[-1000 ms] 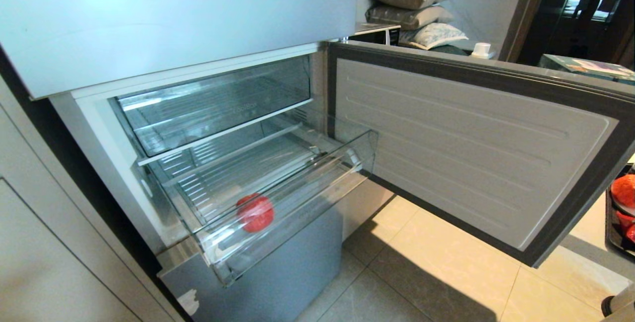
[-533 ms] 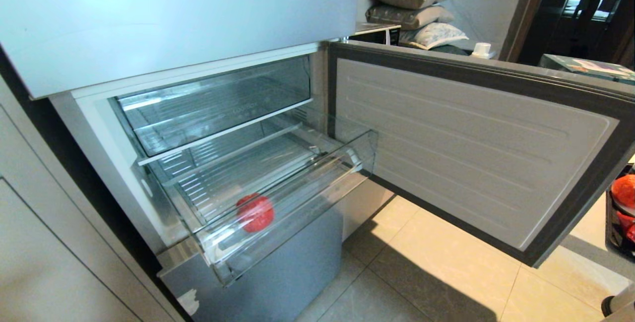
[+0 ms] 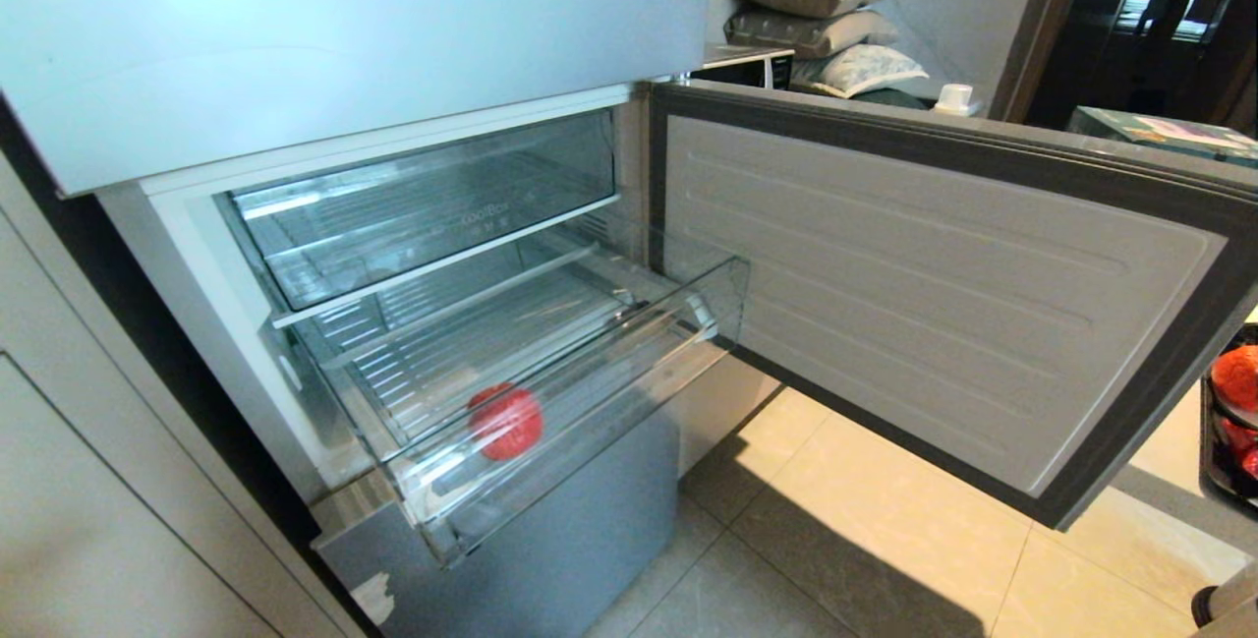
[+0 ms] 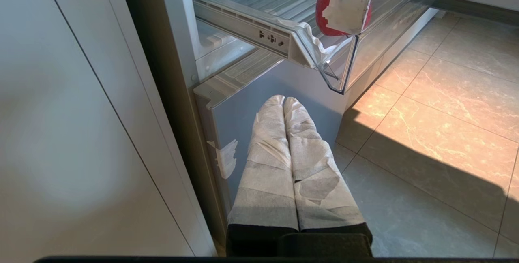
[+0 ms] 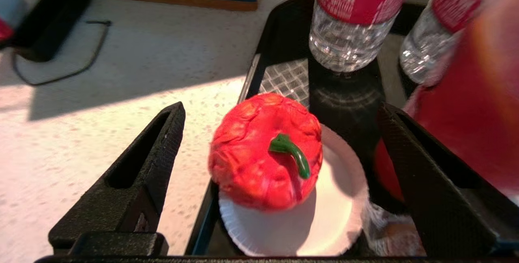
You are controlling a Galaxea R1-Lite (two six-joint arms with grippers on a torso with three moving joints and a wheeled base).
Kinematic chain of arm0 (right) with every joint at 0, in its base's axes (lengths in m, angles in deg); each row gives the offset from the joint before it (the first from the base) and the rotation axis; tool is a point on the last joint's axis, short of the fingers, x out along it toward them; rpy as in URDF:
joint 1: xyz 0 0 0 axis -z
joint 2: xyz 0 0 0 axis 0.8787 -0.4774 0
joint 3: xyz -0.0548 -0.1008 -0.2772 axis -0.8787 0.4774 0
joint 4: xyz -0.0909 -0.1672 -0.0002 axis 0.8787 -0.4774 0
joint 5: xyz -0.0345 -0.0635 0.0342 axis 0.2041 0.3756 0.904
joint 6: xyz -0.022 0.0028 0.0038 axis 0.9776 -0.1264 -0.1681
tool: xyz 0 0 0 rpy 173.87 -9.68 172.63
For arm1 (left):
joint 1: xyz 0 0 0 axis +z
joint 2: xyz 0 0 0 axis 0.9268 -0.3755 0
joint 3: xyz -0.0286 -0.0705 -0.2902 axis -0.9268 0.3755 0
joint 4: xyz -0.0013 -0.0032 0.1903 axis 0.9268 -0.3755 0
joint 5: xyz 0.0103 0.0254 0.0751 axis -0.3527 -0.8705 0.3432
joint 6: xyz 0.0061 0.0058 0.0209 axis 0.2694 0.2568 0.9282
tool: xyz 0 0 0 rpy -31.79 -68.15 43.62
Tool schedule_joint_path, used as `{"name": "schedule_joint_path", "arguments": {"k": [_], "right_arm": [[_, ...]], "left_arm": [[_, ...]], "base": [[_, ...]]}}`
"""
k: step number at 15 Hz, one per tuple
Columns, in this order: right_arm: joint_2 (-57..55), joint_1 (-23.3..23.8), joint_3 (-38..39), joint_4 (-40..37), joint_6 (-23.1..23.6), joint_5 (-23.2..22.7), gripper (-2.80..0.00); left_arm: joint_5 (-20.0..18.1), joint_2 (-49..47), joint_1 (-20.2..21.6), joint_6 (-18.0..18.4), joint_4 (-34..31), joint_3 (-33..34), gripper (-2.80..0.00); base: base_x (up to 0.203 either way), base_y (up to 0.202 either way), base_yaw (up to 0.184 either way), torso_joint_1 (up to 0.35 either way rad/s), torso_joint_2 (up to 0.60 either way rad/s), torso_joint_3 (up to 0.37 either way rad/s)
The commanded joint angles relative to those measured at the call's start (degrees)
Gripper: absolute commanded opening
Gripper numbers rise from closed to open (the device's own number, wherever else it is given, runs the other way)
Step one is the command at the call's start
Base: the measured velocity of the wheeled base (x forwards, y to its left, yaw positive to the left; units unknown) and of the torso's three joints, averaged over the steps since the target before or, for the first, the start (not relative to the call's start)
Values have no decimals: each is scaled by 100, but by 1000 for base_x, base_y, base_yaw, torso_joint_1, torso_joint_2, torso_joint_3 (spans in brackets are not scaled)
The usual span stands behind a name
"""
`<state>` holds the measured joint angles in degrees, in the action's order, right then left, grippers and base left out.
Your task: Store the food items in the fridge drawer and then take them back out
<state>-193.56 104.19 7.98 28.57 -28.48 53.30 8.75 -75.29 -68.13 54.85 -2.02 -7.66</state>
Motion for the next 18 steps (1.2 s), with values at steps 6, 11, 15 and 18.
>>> {"name": "schedule_joint_path", "arguments": {"k": [6, 11, 15, 18], "right_arm": [[-539, -131, -193, 103, -18, -17, 0], [-692, -139, -298, 112, -68, -122, 0], [-736, -140, -298, 110, -121, -158, -280], [-630, -133, -286, 103, -140, -158, -280]], "left_arm": [[-1, 6, 1, -4, 2, 9, -280], [-1, 5, 1, -2, 2, 9, -280], [-1, 1, 1, -4, 2, 9, -280], [-1, 3, 1, -2, 2, 9, -280]], "base": [[0, 0, 0, 0, 0, 0], [0, 0, 0, 0, 0, 0], [0, 0, 0, 0, 0, 0], [0, 0, 0, 0, 0, 0]]}}
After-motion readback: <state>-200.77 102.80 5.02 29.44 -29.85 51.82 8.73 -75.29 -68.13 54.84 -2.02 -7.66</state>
